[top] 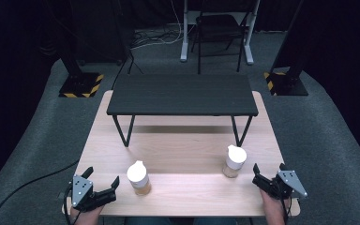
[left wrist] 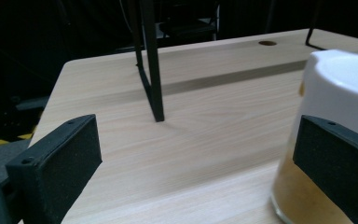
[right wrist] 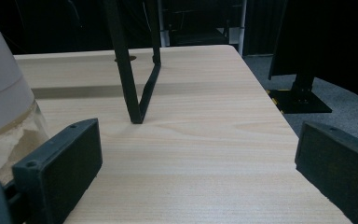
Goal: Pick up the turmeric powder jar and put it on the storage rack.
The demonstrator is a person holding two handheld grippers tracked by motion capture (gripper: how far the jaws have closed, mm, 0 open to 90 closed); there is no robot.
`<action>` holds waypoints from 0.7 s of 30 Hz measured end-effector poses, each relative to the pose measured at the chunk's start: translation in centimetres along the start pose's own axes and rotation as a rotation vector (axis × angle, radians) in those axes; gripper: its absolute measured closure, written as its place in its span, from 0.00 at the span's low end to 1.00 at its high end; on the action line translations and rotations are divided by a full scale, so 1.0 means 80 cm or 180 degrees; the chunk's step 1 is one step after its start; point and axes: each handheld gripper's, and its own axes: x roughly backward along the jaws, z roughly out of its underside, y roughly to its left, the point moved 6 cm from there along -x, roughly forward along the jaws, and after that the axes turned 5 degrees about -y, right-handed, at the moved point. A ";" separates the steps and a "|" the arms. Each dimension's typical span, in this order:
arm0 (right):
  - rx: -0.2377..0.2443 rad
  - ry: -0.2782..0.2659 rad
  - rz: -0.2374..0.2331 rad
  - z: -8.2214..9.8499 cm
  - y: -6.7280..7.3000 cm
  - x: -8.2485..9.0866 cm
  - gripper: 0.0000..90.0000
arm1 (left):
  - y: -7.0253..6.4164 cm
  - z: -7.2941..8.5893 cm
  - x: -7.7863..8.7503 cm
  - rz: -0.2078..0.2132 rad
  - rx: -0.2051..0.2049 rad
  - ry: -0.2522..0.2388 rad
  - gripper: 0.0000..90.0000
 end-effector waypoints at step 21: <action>-0.0061 -0.0041 -0.0013 0.002 -0.003 0.001 0.00 | -0.024 -0.015 0.008 0.0527 -0.0047 -0.0089 0.00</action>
